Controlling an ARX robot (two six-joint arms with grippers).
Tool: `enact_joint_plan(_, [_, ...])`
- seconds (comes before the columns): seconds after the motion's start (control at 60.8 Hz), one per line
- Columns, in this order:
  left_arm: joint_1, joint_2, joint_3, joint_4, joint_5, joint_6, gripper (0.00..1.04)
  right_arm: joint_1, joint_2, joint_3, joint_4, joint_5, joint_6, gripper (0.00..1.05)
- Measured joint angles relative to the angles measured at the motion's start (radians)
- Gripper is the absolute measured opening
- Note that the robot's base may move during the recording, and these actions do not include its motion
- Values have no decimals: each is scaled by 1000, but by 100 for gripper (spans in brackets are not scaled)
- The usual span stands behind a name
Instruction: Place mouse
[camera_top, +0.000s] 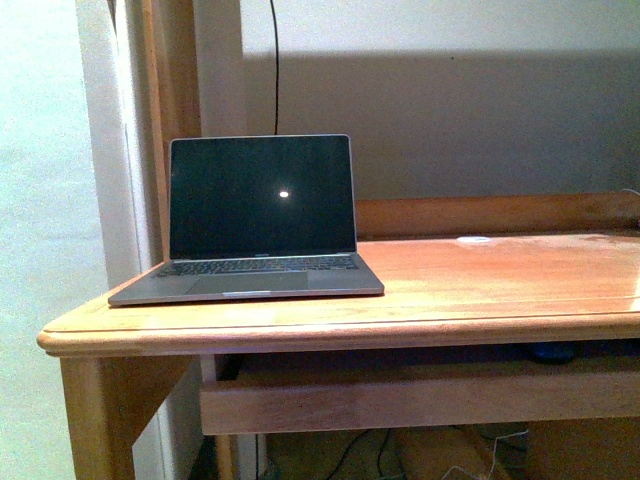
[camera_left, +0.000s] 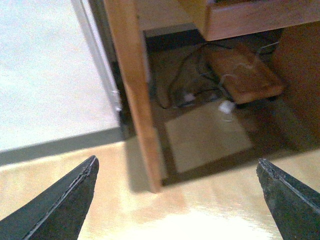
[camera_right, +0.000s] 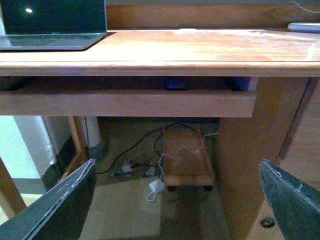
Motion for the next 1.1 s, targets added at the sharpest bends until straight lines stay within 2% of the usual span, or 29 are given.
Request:
enact_joint_plan(0.148, [-60,424,99,439,-9,373,97,0,0,0,0,0,0,97])
enact_joint_plan(0.165, [-80,510,129,529,6,447,97,0,0,0,0,0,0,97])
enact_joint_plan(0.23, [-124,655,188,667,30,600,97,0,0,0,0,0,0,97])
enact_joint_plan(0.313, [-175,779,251,757,80,740,97,0,0,0,0,0,0,97])
enact_joint_plan(0.477, [-238,949,378,803,129,902,97,0,0,0,0,0,0,97])
enact_joint_plan(0.625, [-244,1070,497,822,154,981,97,0,0,0,0,0,0,97])
enact_joint_plan(1.103, [-245,1288,804,789,240,1045,97,0,0,0,0,0,0,97])
